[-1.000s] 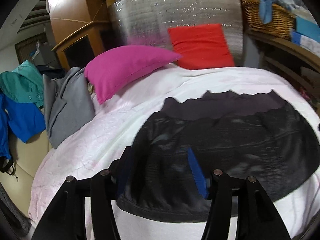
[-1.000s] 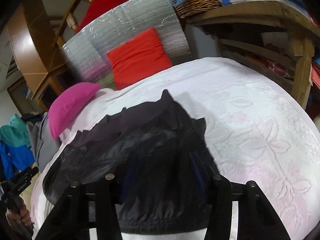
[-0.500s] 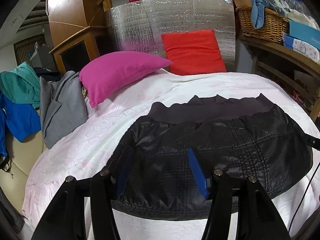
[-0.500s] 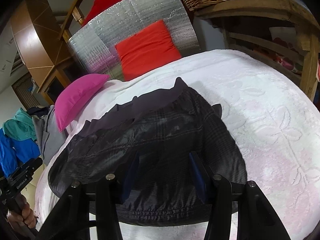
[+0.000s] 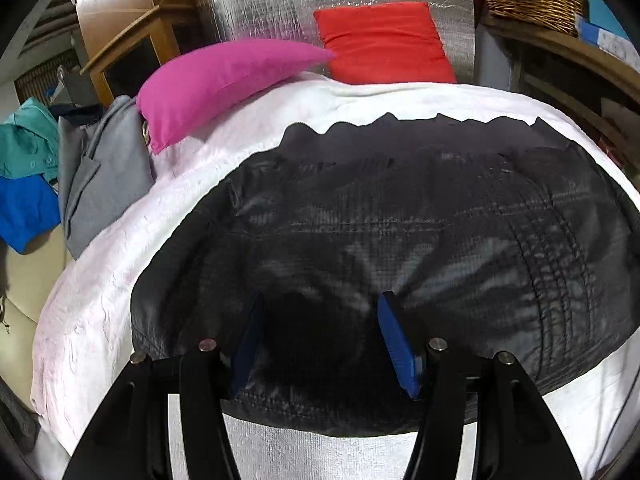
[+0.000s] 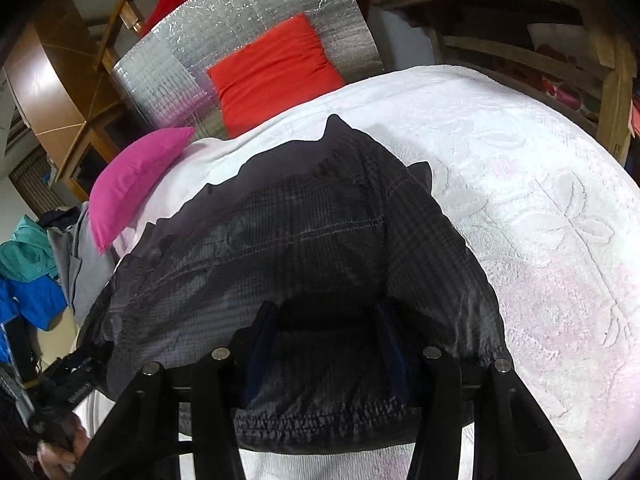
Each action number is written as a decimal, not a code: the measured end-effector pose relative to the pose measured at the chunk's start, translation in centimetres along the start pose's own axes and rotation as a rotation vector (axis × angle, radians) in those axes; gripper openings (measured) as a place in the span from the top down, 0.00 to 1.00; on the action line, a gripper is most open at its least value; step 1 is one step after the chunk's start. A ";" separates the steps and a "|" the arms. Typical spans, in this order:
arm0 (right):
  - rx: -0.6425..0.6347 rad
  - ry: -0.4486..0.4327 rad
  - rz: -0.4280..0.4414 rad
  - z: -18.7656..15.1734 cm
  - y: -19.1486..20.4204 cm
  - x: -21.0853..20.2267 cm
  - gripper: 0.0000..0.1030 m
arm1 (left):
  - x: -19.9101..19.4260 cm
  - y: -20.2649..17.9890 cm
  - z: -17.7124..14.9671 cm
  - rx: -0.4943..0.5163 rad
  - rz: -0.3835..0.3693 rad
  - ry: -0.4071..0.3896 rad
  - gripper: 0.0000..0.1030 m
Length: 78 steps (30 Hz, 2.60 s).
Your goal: Fold large clothes
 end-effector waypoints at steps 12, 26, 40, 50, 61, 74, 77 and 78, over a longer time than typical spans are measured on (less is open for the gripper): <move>0.010 -0.001 0.001 -0.3 -0.3 -0.1 0.48 | -0.4 0.3 -0.2 -0.013 0.008 0.000 0.38; 0.001 -0.025 0.008 -0.8 -0.5 0.0 0.48 | 0.2 0.6 -0.4 -0.021 0.002 0.006 0.34; 0.009 -0.054 0.036 -1.4 -1.0 0.1 0.47 | 0.7 0.9 -0.6 -0.031 0.010 0.001 0.25; 0.021 -0.060 0.058 -1.4 -1.4 0.0 0.47 | 0.9 0.9 -0.5 -0.027 0.014 0.006 0.24; 0.019 -0.069 0.066 -1.6 -1.4 0.1 0.47 | 1.2 0.8 -0.5 -0.023 0.018 0.008 0.21; 0.044 -0.050 0.071 -1.2 -1.4 -0.6 0.47 | 1.2 1.0 -0.4 -0.026 0.012 0.020 0.21; 0.087 -0.050 0.102 -0.3 -1.8 -1.8 0.46 | 0.9 1.5 -0.1 -0.030 0.003 0.026 0.21; 0.093 -0.068 0.107 0.1 -1.9 -2.4 0.45 | 0.6 1.7 0.0 -0.033 0.012 0.023 0.21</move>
Point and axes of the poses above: each gripper's, at about its wrist camera, not at the fingertips, and x roughly the way its jaws point, y to its left, z to its top, the point moved 1 cm from there along x, roughly the way its jaws point, and after that the axes turned 1 degree about -z, right-handed, at the moved point
